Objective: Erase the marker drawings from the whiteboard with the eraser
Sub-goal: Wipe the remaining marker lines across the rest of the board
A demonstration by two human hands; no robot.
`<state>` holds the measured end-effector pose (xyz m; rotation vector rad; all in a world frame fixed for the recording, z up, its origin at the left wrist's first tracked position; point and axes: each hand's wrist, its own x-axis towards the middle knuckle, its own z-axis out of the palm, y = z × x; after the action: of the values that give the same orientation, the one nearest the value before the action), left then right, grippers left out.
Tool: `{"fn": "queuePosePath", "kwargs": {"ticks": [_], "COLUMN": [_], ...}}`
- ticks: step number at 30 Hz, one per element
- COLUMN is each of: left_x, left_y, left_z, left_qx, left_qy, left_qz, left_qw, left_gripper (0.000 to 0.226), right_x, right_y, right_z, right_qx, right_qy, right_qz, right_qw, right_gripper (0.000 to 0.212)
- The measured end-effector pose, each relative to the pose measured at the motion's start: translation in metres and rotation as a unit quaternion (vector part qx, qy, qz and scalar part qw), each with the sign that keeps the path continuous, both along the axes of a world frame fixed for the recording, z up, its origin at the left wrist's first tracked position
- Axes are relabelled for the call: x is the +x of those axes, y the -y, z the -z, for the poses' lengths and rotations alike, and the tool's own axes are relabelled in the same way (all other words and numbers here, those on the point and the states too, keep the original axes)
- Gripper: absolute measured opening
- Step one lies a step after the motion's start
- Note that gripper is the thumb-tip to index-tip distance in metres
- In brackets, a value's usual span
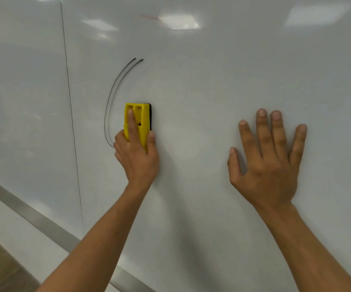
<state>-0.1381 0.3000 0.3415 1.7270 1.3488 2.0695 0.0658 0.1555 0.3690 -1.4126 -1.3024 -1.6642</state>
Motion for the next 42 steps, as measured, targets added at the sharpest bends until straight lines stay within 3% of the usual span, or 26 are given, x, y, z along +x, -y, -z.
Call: {"fn": "queuePosePath", "kwargs": {"ticks": [9, 12, 16, 19, 23, 25, 28, 31, 33, 38, 40, 42], "left_x": [0.031, 0.028, 0.022, 0.016, 0.025, 0.033, 0.038, 0.033, 0.028, 0.011, 0.011, 0.014], "left_y": [0.057, 0.053, 0.035, 0.024, 0.032, 0.043, 0.055, 0.049, 0.041, 0.018, 0.017, 0.023], "left_z": [0.107, 0.092, 0.027, -0.007, 0.006, 0.037, 0.078, 0.072, 0.048, -0.033, -0.039, -0.02], "left_qx": [0.12, 0.116, 0.108, 0.13, 0.127, 0.183, 0.278, 0.31, 0.309, 0.152, 0.128, 0.152], "left_qy": [-0.208, -0.19, -0.124, -0.125, -0.123, -0.187, -0.309, -0.344, -0.332, -0.143, -0.118, -0.151], "left_qz": [0.06, 0.054, 0.019, 0.003, 0.02, 0.046, 0.084, 0.089, 0.069, 0.013, 0.014, 0.02], "left_qw": [0.969, 0.973, 0.986, 0.984, 0.984, 0.964, 0.906, 0.882, 0.888, 0.978, 0.985, 0.977], "left_gripper": [0.055, 0.054, 0.06, 0.06, 0.061, 0.06, 0.059, 0.057, 0.057, 0.059, 0.061, 0.06], "right_x": [-0.002, -0.002, -0.001, -0.001, -0.002, -0.002, -0.001, -0.002, -0.002, -0.003, -0.004, -0.004], "right_y": [0.001, 0.001, 0.002, 0.001, 0.001, 0.002, 0.002, 0.002, 0.002, 0.003, 0.004, 0.004], "right_z": [-0.002, -0.003, -0.003, -0.001, -0.002, -0.001, -0.002, -0.003, -0.002, -0.003, -0.003, -0.003], "right_qx": [0.005, 0.009, 0.008, 0.007, 0.01, 0.009, 0.011, 0.009, 0.008, 0.004, 0.003, 0.001], "right_qy": [-0.004, -0.006, 0.003, 0.001, 0.0, -0.003, -0.001, -0.001, -0.001, -0.001, -0.002, -0.002], "right_qz": [-0.01, -0.02, -0.009, -0.008, -0.008, -0.013, -0.015, -0.01, -0.009, -0.004, -0.005, 0.0], "right_qw": [1.0, 1.0, 1.0, 1.0, 1.0, 1.0, 1.0, 1.0, 1.0, 1.0, 1.0, 1.0], "right_gripper": [0.054, 0.052, 0.054, 0.054, 0.054, 0.054, 0.054, 0.054, 0.054, 0.054, 0.053, 0.052]}}
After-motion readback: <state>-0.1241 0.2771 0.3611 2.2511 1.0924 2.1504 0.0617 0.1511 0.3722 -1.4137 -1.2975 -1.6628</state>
